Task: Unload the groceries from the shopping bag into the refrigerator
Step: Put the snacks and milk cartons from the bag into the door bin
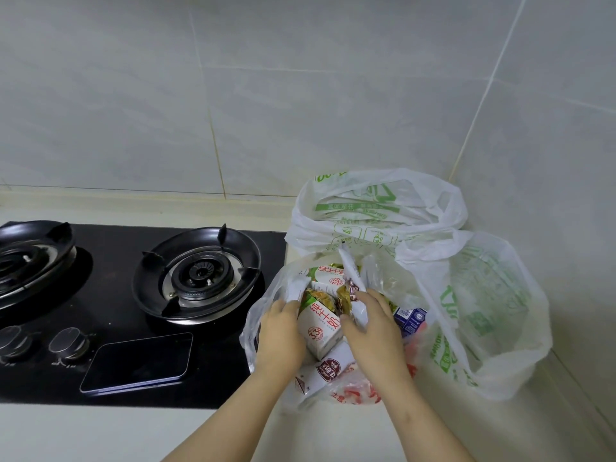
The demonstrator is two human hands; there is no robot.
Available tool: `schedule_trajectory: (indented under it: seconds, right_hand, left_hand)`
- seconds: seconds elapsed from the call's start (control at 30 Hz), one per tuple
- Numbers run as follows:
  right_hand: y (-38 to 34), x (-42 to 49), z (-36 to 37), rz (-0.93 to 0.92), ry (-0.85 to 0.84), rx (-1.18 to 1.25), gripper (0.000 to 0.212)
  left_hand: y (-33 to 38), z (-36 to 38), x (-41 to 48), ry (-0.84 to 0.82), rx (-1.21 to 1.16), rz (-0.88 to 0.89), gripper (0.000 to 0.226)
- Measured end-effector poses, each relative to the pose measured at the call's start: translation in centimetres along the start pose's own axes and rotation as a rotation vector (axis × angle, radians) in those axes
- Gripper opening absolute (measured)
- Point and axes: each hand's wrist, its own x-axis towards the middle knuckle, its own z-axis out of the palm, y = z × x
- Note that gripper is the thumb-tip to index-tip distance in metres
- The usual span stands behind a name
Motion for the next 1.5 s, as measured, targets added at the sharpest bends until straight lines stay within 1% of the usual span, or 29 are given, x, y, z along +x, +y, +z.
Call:
schedule_trajectory:
  seconds: [0.07, 0.1, 0.13, 0.17, 0.2, 0.23, 0.3, 0.33, 0.4, 0.43, 0.47, 0.53, 0.6, 0.67, 0.73, 0.77, 0.87, 0.93, 1.07, 1.27, 1.33, 1.43, 1.5]
  right_hand:
    - [-1.2, 0.0, -0.8, 0.051, 0.01, 0.289, 0.035]
    - [-1.7, 0.0, -1.2, 0.084, 0.031, 0.414, 0.031]
    - [-2.1, 0.1, -1.6, 0.124, 0.058, 0.542, 0.028]
    - [-2.5, 0.2, -1.9, 0.169, 0.075, 0.672, 0.026]
    - [-2.8, 0.4, -2.2, 0.211, 0.084, 0.79, 0.026]
    - [-3.2, 0.5, -2.4, 0.25, 0.086, 0.897, 0.026]
    - [-3.9, 1.0, -2.3, 0.305, 0.064, 1.088, 0.028]
    - [-4.2, 1.1, -2.2, 0.319, 0.055, 1.155, 0.03]
    - [-5.2, 1.3, -1.8, 0.314, 0.027, 1.204, 0.035]
    - [-5.6, 1.4, -1.5, 0.296, 0.009, 1.209, 0.037]
    - [-6.1, 1.4, -1.0, 0.267, -0.013, 1.209, 0.038]
    - [-7.1, 1.4, -0.1, 0.21, -0.067, 1.208, 0.042]
    - [-8.2, 1.5, 0.9, 0.175, -0.134, 1.214, 0.047]
    - [-9.4, 1.4, 1.9, 0.143, -0.22, 1.21, 0.049]
    - [-10.4, 1.2, 2.9, 0.113, -0.304, 1.177, 0.044]
    - [-10.9, 1.0, 3.5, 0.106, -0.342, 1.157, 0.041]
    - [-12.0, -0.1, 5.1, 0.082, -0.474, 1.098, 0.034]
    - [-12.7, -1.1, 6.0, 0.055, -0.576, 1.066, 0.03]
    - [-13.7, -4.0, 7.2, 0.036, -0.788, 1.04, 0.024]
    - [-14.0, -10.3, 8.4, -0.022, -1.119, 0.93, 0.021]
    - [-14.2, -13.0, 8.6, -0.046, -1.232, 0.876, 0.02]
    - [-14.6, -17.8, 8.6, -0.076, -1.388, 0.806, 0.025]
    - [-14.8, -21.2, 8.6, -0.133, -1.467, 0.763, 0.024]
  left_hand:
    - [0.8, -1.3, -0.1, 0.005, -0.2, -0.089, 0.051]
    - [1.2, -2.2, -0.1, 0.005, -0.338, -0.134, 0.05]
    - [1.5, -3.1, -0.2, -0.003, -0.547, -0.181, 0.049]
    - [1.9, -4.2, -0.1, -0.037, -0.809, -0.238, 0.05]
    - [2.2, -5.3, -0.1, -0.094, -1.077, -0.297, 0.051]
    - [2.3, -6.3, 0.0, -0.148, -1.293, -0.35, 0.053]
    - [2.3, -8.1, 0.2, -0.244, -1.585, -0.425, 0.056]
    - [2.4, -8.9, 0.1, -0.308, -1.705, -0.442, 0.058]
    - [2.1, -10.4, -0.3, -0.398, -1.933, -0.426, 0.06]
    - [2.0, -11.0, -0.6, -0.414, -2.014, -0.417, 0.056]
    - [1.9, -11.6, -0.9, -0.43, -2.085, -0.403, 0.046]
    - [1.5, -12.5, -1.6, -0.412, -2.093, -0.384, 0.029]
    - [0.6, -13.2, -1.9, -0.336, -1.99, -0.376, 0.03]
    - [-0.6, -13.7, -2.1, -0.192, -1.832, -0.357, 0.03]
    - [-1.7, -14.3, -2.7, 0.005, -1.661, -0.329, 0.018]
    - [-2.2, -14.7, -3.2, 0.097, -1.598, -0.332, 0.016]
    - [-3.8, -15.9, -5.3, 0.296, -1.456, -0.359, 0.024]
    - [-4.6, -16.3, -7.1, 0.412, -1.406, -0.371, 0.026]
    - [-5.7, -16.5, -11.7, 0.644, -1.351, -0.458, 0.032]
    - [-6.4, -15.9, -20.5, 0.964, -1.286, -0.673, 0.032]
    - [-6.5, -15.7, -24.1, 1.075, -1.25, -0.734, 0.03]
    - [-6.3, -15.5, -29.4, 1.245, -1.208, -0.807, 0.021]
    - [-5.9, -15.6, -32.9, 1.374, -1.194, -0.842, 0.022]
